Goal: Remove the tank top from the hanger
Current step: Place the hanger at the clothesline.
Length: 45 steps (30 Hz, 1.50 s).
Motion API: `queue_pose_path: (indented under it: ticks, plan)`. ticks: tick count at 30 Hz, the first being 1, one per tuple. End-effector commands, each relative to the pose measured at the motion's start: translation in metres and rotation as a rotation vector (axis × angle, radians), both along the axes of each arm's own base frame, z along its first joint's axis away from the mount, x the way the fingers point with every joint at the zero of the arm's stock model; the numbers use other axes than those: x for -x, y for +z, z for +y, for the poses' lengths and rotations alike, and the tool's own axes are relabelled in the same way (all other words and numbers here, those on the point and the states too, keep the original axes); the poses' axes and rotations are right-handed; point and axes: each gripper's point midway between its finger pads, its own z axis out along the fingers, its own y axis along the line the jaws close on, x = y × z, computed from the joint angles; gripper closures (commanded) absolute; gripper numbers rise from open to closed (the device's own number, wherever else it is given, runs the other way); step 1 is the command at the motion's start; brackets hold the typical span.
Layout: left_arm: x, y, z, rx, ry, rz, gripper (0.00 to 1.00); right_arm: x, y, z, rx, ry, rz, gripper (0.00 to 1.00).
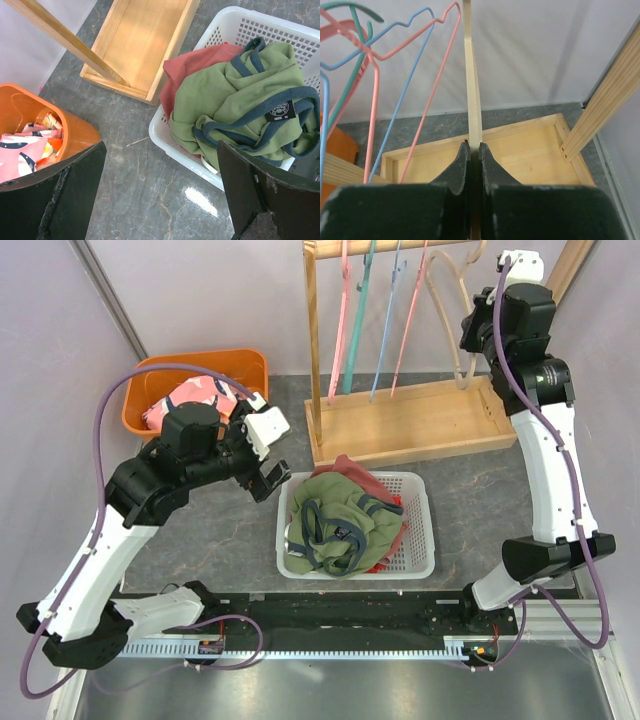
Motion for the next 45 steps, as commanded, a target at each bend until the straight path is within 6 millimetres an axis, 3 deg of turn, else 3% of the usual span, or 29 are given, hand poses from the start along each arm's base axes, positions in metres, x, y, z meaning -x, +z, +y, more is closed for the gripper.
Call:
queue_pose_path:
  ticks: [1,7,9,10,11,12,15,16,19,20,25,31,33,34,35,37,38,39,42,45]
  plan:
    - [-0.003,0.018,-0.006,0.064,0.010,-0.013,0.01,0.022,-0.001,0.017,-0.011,0.086,0.010,1.00]
    - [-0.039,0.021,-0.012,0.111,0.132,-0.064,0.00,0.034,-0.015,0.027,0.010,0.113,0.043,1.00]
    - [-0.062,0.008,-0.010,0.092,0.224,-0.064,0.00,0.036,-0.017,0.024,0.018,0.101,0.044,0.83]
    - [-0.079,0.012,-0.005,0.101,0.308,-0.102,0.00,0.036,-0.017,0.019,0.024,0.076,0.044,0.74]
    - [-0.089,0.003,-0.004,0.090,0.347,-0.094,0.01,0.039,-0.012,0.013,0.027,0.052,0.030,0.52]
    - [-0.098,-0.004,-0.004,0.086,0.381,-0.088,0.01,0.041,-0.013,0.008,0.038,0.027,0.030,0.43]
    - [-0.127,-0.036,-0.004,0.074,0.482,-0.039,0.01,0.053,-0.006,-0.025,0.045,-0.141,-0.017,0.28]
    - [-0.137,-0.055,-0.008,0.042,0.499,-0.007,0.01,0.059,-0.004,-0.042,0.043,-0.228,-0.040,0.25]
    - [-0.158,-0.084,-0.012,0.005,0.556,0.014,0.02,0.083,0.008,-0.074,-0.007,-0.342,-0.146,0.13]
    - [-0.167,-0.085,-0.014,0.014,0.576,0.001,0.02,0.085,0.003,-0.085,-0.007,-0.391,-0.150,0.08]
    - [-0.199,-0.082,-0.021,0.083,0.671,-0.015,0.01,0.102,-0.008,-0.110,-0.021,-0.497,-0.174,0.02]
    - [-0.225,-0.058,-0.035,0.187,0.714,-0.039,0.01,0.107,-0.025,-0.133,-0.032,-0.566,-0.165,0.02]
    - [-0.232,-0.063,-0.039,0.214,0.737,-0.019,0.01,0.111,-0.029,-0.140,-0.064,-0.594,-0.173,0.02]
    - [-0.237,-0.060,-0.041,0.231,0.739,-0.021,0.01,0.118,-0.022,-0.143,-0.086,-0.606,-0.212,0.02]
    - [-0.239,-0.060,-0.042,0.240,0.742,-0.018,0.01,0.119,-0.030,-0.142,-0.098,-0.607,-0.211,0.02]
    - [-0.248,-0.066,-0.045,0.250,0.760,-0.008,0.01,0.131,-0.021,-0.157,-0.124,-0.660,-0.280,0.02]
    - [-0.251,-0.068,-0.048,0.258,0.765,0.000,0.01,0.132,-0.027,-0.165,-0.125,-0.683,-0.282,0.02]
    - [-0.256,-0.078,-0.049,0.247,0.771,0.011,0.02,0.130,-0.027,-0.168,-0.129,-0.686,-0.291,0.02]
    - [-0.266,-0.081,-0.051,0.258,0.788,0.015,0.03,0.101,-0.043,-0.177,-0.130,-0.695,-0.238,0.02]
    - [-0.276,-0.088,-0.052,0.268,0.801,0.023,0.07,0.070,-0.071,-0.191,-0.186,-0.677,-0.192,0.02]
